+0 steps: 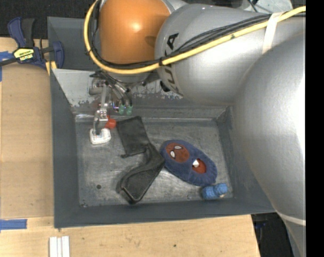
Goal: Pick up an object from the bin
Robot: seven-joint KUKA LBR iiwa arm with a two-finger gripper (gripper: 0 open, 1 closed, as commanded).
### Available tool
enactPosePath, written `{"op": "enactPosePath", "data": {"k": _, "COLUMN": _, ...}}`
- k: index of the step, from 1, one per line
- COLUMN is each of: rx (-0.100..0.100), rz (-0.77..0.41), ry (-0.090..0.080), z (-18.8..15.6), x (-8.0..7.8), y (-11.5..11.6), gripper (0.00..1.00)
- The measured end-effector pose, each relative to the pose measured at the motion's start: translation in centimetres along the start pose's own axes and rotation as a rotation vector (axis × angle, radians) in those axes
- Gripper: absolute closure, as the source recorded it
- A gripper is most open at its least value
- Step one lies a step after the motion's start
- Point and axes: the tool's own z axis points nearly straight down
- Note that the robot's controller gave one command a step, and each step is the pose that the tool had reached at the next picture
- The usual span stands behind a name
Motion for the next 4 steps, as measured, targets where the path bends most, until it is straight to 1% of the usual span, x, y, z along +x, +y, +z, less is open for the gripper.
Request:
{"op": "enactPosePath", "data": {"k": 1, "rx": -0.010, "rz": 0.115, "ry": -0.019, "z": 12.2, "x": 1.3, "y": -2.7, "gripper": 0.00}}
{"op": "enactPosePath", "data": {"k": 2, "rx": -0.006, "rz": 0.063, "ry": -0.017, "z": 11.9, "x": 1.6, "y": -2.9, "gripper": 0.00}}
{"op": "enactPosePath", "data": {"k": 3, "rx": -0.001, "rz": -0.349, "ry": -0.004, "z": 13.8, "x": 3.2, "y": -3.4, "gripper": 0.00}}
{"op": "enactPosePath", "data": {"k": 4, "rx": -0.001, "rz": -0.346, "ry": -0.002, "z": 13.9, "x": 3.3, "y": -3.5, "gripper": 1.00}}
